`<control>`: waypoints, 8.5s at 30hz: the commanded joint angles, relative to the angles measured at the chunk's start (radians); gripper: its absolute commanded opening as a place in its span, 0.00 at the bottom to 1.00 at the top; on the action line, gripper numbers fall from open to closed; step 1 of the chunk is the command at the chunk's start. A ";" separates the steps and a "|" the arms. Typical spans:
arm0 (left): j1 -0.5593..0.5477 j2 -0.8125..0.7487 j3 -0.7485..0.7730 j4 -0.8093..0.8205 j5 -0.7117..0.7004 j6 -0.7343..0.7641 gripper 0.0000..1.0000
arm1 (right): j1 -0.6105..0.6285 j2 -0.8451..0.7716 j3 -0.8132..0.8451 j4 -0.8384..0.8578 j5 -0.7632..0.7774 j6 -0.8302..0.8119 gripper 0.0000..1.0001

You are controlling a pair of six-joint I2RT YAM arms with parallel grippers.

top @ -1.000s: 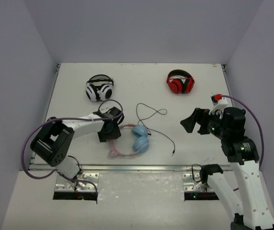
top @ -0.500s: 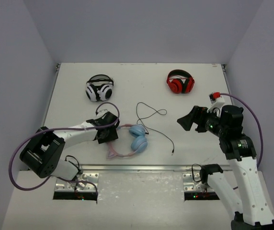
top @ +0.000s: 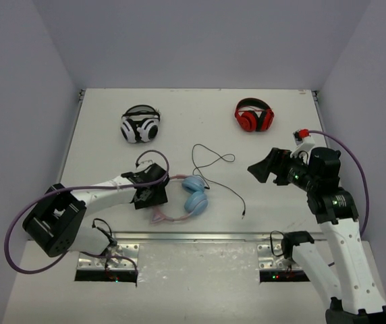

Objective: Wrap the headphones

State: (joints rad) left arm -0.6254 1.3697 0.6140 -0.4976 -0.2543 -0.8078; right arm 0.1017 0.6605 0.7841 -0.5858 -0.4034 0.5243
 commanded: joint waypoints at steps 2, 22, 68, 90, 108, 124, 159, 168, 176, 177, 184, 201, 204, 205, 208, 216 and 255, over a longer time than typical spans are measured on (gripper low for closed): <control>-0.042 -0.004 0.018 -0.154 0.003 -0.062 0.65 | 0.004 -0.018 -0.022 0.070 -0.006 0.008 0.99; -0.056 0.154 0.150 -0.147 -0.122 -0.048 0.42 | 0.004 -0.036 -0.045 0.084 -0.014 -0.027 0.99; -0.059 -0.455 1.034 -0.536 -0.013 0.286 0.00 | 0.415 0.643 -0.111 1.541 -0.371 0.077 0.98; -0.059 -0.492 0.928 -0.447 0.110 0.351 0.00 | 0.411 0.253 -0.285 1.190 0.147 -0.009 0.96; -0.059 -0.529 0.869 -0.384 0.121 0.315 0.00 | 0.409 0.195 -0.345 1.290 -0.499 0.112 0.95; -0.059 -0.535 0.852 -0.306 0.053 0.234 0.00 | 0.558 0.387 -0.266 1.322 -0.184 0.048 0.01; -0.111 -0.308 0.397 -0.070 0.073 0.656 0.00 | 0.311 0.217 0.225 0.440 -0.007 -0.359 0.01; -0.358 -0.170 0.405 -0.023 0.236 0.688 0.00 | 0.484 0.474 0.369 0.303 0.332 -0.397 0.01; -0.399 -0.184 0.431 -0.006 0.308 0.693 0.00 | 0.519 0.568 0.353 0.279 0.572 -0.287 0.01; -0.405 -0.181 0.434 -0.004 0.278 0.690 0.00 | 0.524 0.576 0.353 0.274 0.586 -0.284 0.01; -0.413 -0.205 0.444 0.005 0.207 0.677 0.00 | 0.546 0.637 0.391 0.186 0.633 -0.238 0.01; -0.413 -0.274 0.458 0.076 0.124 0.647 0.00 | 0.596 0.709 0.423 0.083 0.716 -0.172 0.01; -0.413 -0.274 0.455 0.076 0.095 0.638 0.01 | 0.596 0.700 0.419 0.093 0.690 -0.172 0.01; -0.413 -0.280 0.449 0.083 0.090 0.633 0.00 | 0.596 0.705 0.412 0.099 0.675 -0.178 0.01; -0.413 -0.334 0.429 0.155 0.081 0.611 0.00 | 0.596 0.703 0.358 0.153 0.600 -0.188 0.01; -0.413 -0.488 0.394 0.280 0.144 0.558 0.00 | 0.595 0.544 0.071 0.622 0.244 -0.202 0.01; -0.412 -0.636 0.524 0.464 -0.273 0.355 0.00 | 0.596 0.794 -0.143 1.553 -0.118 0.160 0.27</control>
State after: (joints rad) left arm -1.0283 0.7521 1.0412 -0.1795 -0.4259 -0.3931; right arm 0.6971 1.4239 0.6491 0.8181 -0.4828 0.6399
